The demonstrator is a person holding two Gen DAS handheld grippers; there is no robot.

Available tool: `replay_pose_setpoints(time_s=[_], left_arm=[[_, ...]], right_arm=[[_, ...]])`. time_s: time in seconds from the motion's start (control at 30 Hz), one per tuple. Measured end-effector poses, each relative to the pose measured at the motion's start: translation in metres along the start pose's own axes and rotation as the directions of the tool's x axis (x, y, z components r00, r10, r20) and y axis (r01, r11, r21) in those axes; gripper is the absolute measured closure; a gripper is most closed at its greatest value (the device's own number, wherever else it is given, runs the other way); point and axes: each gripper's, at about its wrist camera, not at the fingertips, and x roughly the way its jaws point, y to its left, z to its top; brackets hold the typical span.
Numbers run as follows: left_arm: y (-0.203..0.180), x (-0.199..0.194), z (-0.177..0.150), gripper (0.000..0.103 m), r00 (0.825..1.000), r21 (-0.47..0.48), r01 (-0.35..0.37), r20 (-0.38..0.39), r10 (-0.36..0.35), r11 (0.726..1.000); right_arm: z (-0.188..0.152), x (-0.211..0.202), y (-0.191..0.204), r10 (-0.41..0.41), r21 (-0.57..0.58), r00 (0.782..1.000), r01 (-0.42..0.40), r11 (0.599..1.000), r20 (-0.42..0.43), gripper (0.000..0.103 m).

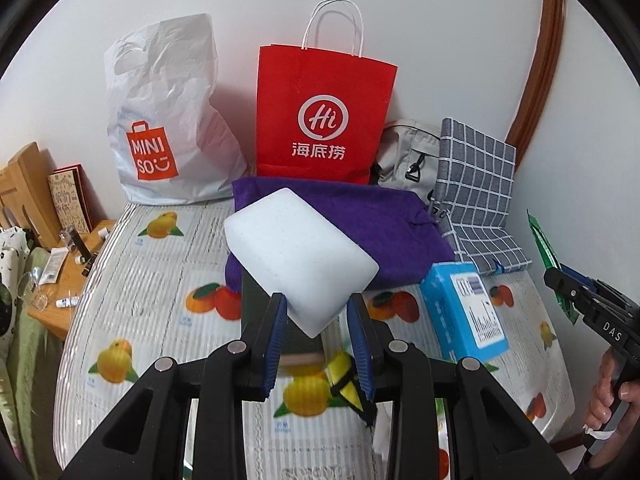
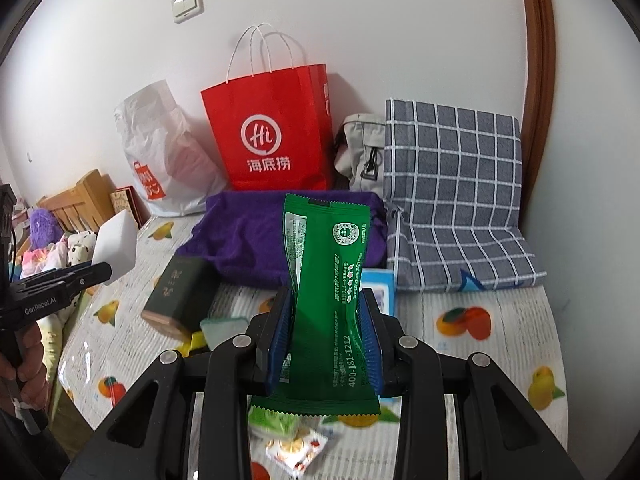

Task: Organize soft objects
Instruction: 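Lower the white block onto the purple towel with left while right lowers the green packet beside it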

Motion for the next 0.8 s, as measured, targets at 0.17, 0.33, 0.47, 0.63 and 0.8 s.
replay_pose_setpoints(time_s=[0.17, 0.33, 0.47, 0.63, 0.8], left_arm=[[0.005, 0.02, 0.018, 0.073, 1.0, -0.002, -0.011, -0.01, 0.011, 1.0], [0.009, 0.046, 0.035, 0.073, 1.0, -0.007, -0.013, -0.028, 0.013, 1.0], [0.011, 0.068, 0.05, 0.073, 0.999, -0.014, -0.01, -0.046, 0.009, 1.0], [0.013, 0.092, 0.067, 0.073, 0.998, -0.007, -0.02, -0.06, 0.019, 1.0], [0.013, 0.123, 0.079, 0.073, 0.996, -0.012, -0.023, -0.082, 0.021, 1.0]], right_arm=[[0.018, 0.022, 0.002, 0.008, -0.011, 1.0, -0.008, 1.0, -0.001, 0.07], [0.033, 0.051, 0.003, 0.017, -0.017, 1.0, -0.017, 1.0, -0.019, 0.07], [0.048, 0.076, -0.001, 0.028, -0.008, 0.999, -0.029, 1.0, -0.031, 0.07], [0.067, 0.108, -0.005, 0.045, -0.001, 0.998, -0.045, 0.999, -0.047, 0.07], [0.081, 0.138, -0.007, 0.067, 0.008, 0.996, -0.067, 0.998, -0.06, 0.07]])
